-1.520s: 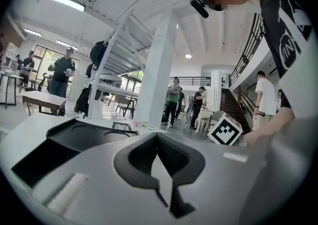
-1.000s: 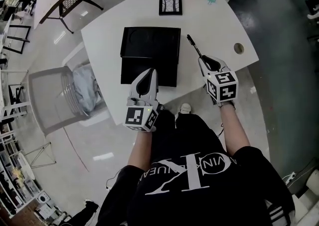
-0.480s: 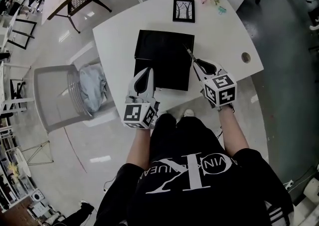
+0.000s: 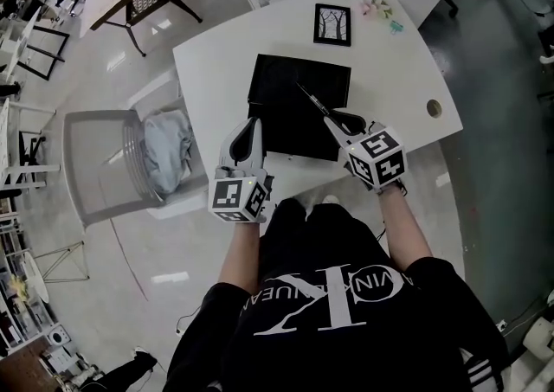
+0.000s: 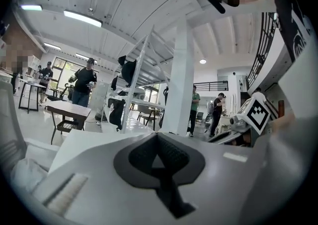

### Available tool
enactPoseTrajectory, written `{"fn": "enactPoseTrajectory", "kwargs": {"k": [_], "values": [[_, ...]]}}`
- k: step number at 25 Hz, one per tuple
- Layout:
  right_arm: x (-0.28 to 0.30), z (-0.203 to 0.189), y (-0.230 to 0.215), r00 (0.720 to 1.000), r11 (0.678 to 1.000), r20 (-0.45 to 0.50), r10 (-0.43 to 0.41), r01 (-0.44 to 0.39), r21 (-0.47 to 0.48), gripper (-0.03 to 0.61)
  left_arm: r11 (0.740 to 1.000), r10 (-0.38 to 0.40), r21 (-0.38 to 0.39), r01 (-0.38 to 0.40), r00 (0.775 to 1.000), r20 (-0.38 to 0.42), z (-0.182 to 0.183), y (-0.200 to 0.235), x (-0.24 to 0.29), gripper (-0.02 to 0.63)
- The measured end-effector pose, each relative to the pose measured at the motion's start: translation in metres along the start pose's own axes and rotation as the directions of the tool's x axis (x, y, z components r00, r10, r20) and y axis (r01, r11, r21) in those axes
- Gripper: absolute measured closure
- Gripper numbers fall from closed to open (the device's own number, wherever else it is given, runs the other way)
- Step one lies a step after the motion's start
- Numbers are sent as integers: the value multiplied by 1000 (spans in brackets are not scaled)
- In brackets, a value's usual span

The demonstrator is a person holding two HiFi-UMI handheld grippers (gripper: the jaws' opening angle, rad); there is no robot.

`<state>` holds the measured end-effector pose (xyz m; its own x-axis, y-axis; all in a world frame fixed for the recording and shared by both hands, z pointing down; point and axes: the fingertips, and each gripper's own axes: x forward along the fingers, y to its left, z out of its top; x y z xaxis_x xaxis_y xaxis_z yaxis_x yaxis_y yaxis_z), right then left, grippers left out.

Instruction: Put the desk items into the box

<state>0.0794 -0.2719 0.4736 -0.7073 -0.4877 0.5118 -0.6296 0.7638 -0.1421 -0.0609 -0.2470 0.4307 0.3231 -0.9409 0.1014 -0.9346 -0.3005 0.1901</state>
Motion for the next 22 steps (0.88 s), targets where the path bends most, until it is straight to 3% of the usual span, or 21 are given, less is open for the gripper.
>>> {"fn": "enactPoseTrajectory", "kwargs": {"k": [11, 22], "values": [[27, -6, 42, 990, 990, -92, 112, -119, -76, 522, 996, 82, -24, -82, 997, -1, -3, 36, -22, 604], [45, -31, 66, 952, 968, -250, 177, -215, -133, 522, 990, 133, -48, -134, 991, -23, -15, 54, -39, 604]]}}
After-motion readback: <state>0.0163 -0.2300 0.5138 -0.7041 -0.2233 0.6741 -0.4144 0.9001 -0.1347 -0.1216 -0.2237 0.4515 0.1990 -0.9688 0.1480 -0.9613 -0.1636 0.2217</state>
